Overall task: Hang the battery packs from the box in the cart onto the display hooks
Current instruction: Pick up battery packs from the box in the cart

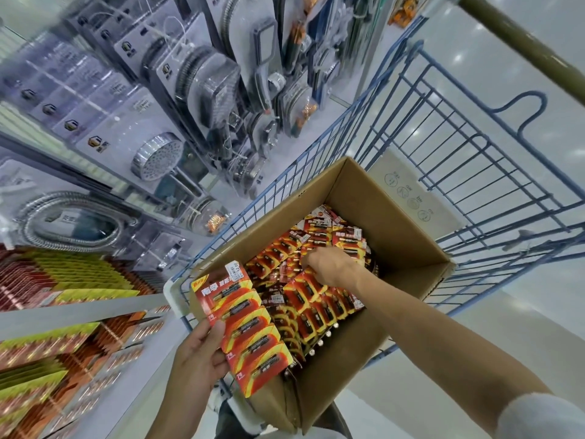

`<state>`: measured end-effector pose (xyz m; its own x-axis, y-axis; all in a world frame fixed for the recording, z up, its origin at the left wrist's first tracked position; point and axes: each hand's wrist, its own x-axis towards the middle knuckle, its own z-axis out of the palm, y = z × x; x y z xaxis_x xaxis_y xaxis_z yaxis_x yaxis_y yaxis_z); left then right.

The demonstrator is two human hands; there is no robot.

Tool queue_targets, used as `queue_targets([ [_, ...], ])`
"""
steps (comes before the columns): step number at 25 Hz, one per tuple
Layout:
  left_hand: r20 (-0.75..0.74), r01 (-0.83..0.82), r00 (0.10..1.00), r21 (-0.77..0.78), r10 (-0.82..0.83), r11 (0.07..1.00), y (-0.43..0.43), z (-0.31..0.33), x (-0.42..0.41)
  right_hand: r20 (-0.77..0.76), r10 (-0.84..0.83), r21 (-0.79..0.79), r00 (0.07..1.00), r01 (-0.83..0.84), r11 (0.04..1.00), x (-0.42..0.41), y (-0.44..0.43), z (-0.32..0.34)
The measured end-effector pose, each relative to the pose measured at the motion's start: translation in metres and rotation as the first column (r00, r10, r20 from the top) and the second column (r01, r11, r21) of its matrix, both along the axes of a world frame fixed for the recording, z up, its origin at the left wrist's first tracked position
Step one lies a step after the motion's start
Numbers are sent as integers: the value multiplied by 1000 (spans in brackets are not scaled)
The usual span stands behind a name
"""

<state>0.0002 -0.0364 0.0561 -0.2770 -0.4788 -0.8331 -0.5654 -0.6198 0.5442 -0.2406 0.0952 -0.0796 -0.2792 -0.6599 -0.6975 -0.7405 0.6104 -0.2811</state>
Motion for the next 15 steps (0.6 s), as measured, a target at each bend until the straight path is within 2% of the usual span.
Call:
queue_targets([
  [2, 3, 12, 1000, 5, -12, 1000, 2, 0, -1, 73, -204, -28, 976, 207, 978, 8, 12, 0],
  [4, 2, 18, 1000, 8, -18, 1000, 1, 1, -3, 112, -406, -102, 907, 417, 903, 15, 26, 1],
  [5, 0, 18, 1000, 9, -18, 1000, 0, 3, -4, 150, -586, -145, 796, 604, 783, 22, 32, 4],
  [6, -4, 16, 1000, 9, -16, 1000, -1, 5, -6, 217, -790, -175, 573, 819, 546, 28, 34, 10],
  [7, -6, 11, 1000, 9, -11, 1000, -2, 7, -8, 283, -924, -84, 255, 967, 241, 35, 36, 12],
  [8, -8, 4, 1000, 6, -4, 1000, -2, 9, -10, 329, -943, 90, -59, 995, -31, 41, 36, 15],
  [9, -10, -2, 1000, 5, 2, 1000, -2, 10, -12, 336, -886, 287, -319, 931, -226, 46, 34, 10],
  [10, -13, -5, 1000, 4, 5, 1000, -2, 11, -13, 308, -827, 422, -471, 846, -325, 52, 32, 4],
  [12, -21, 5, 1000, -4, -5, 1000, -2, 13, -15, 263, -766, 491, -586, 765, -417, 64, 21, -12],
  [15, -30, 23, 999, -44, -25, 999, -3, 12, -9, 233, -735, 365, -637, 758, -541, 79, 4, -20],
])
